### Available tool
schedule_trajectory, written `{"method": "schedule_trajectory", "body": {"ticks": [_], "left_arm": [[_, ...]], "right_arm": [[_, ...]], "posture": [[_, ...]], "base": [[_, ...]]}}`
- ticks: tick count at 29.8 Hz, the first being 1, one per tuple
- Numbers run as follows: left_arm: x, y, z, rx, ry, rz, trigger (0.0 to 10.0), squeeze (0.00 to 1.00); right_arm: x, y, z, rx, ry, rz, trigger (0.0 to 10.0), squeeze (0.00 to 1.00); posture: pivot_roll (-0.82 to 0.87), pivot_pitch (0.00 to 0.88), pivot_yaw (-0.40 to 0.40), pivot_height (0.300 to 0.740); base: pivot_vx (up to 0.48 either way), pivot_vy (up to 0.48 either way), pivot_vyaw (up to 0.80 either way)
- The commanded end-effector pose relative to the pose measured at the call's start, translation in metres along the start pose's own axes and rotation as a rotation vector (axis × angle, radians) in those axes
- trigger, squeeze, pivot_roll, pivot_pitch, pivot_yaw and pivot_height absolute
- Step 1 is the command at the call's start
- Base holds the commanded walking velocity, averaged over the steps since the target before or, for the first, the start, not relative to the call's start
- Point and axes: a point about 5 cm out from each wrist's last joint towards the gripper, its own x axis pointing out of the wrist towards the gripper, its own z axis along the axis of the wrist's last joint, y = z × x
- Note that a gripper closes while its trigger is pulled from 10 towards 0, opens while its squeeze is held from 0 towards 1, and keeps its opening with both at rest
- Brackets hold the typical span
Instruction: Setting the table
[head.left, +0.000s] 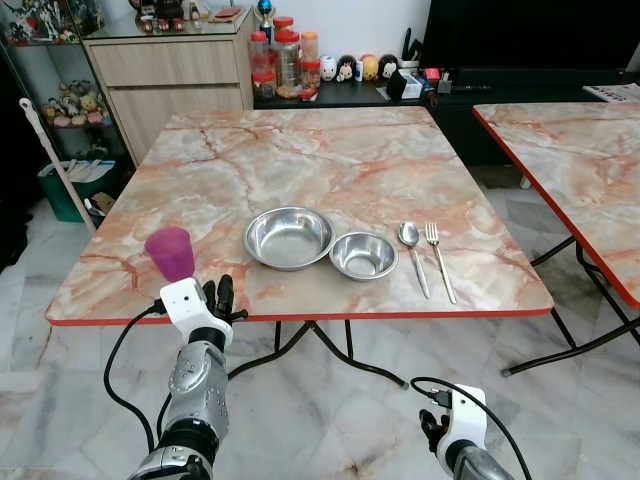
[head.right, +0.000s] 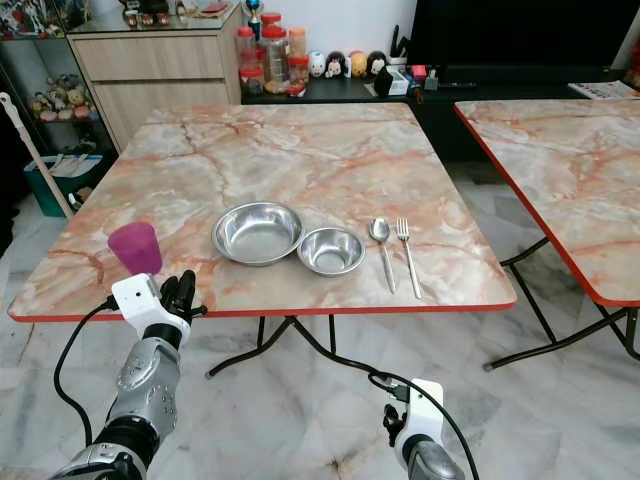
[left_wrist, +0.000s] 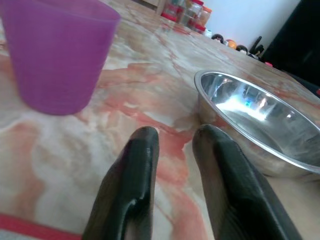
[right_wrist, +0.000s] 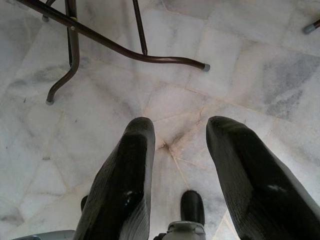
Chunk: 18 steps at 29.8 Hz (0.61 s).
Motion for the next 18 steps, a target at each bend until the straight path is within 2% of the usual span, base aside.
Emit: {"method": "schedule_trajectory", "body": {"ticks": [1,18], "left_arm": [[0.008,-0.012,0.010,0.011,-0.024,-0.056,10.0,1.00],[0.014,-0.032,0.020,-0.032,-0.033,-0.142,10.0,1.00]], "right_arm": [[0.001,0.002,0.003,-0.002,-0.004,0.005,10.0,0.00],[0.001,0.003,0.001,0.004,-0.004,0.003,10.0,0.00]], "posture": [[-0.09,0.000,-0.004,0.740],[-0.09,0.000,0.003,0.740]], "base": [[0.000,0.000,0.00],[0.000,0.000,0.00]]}}
